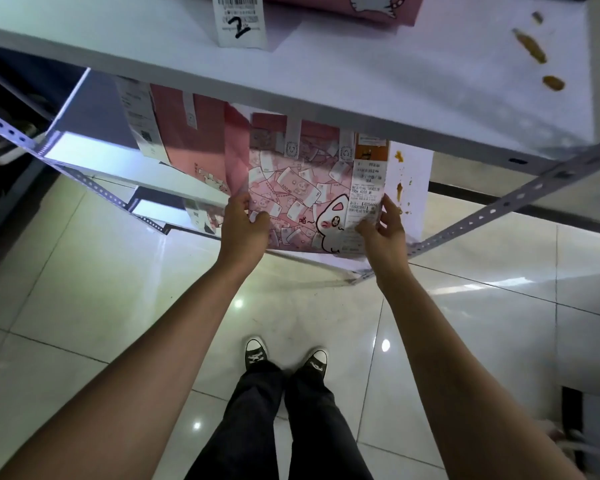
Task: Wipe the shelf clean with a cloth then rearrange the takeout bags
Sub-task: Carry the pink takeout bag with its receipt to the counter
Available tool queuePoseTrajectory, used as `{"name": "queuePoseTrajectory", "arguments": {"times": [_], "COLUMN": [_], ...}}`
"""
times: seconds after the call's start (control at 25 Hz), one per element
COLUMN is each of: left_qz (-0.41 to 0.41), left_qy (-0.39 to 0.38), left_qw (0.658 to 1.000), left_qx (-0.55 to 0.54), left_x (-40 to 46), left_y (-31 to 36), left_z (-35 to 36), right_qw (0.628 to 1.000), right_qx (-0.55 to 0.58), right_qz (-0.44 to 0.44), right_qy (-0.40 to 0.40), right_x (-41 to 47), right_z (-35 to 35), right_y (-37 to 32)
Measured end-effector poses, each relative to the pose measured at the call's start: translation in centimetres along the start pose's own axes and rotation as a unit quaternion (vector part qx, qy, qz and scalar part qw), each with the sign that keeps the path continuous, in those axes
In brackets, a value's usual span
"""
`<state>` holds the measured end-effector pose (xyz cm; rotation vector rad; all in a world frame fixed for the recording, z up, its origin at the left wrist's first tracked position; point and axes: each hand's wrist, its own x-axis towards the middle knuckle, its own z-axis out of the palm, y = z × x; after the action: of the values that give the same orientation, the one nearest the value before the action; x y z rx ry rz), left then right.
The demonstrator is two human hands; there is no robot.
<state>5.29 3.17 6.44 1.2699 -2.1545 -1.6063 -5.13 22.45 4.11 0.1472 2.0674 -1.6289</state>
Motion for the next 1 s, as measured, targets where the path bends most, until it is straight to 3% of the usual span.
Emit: {"name": "queuePoseTrajectory", "arguments": {"times": [0.28, 0.6, 1.0], "left_qz": [0.014, 0.064, 0.146], "left_qy": [-0.019, -0.085, -0.196], "left_qw": [1.0, 0.994, 0.969], "left_qx": [0.017, 0.037, 0.015], "left_x": [-3.3, -5.4, -10.4], "left_y": [0.4, -0.4, 0.9], "left_z": [-3.8, -8.8, -10.9], "right_qw": [0.999, 0.993, 0.968], "right_qx": [0.038, 0.095, 0.129], "right_qz": [0.017, 0.023, -0.002], "right_qy": [0.009, 0.073, 0.214], "right_x": [-6.6, -15.4, -27.0], "right_z": [0.5, 2.7, 2.9], "right_y": [-0.6, -1.0, -1.7]}}
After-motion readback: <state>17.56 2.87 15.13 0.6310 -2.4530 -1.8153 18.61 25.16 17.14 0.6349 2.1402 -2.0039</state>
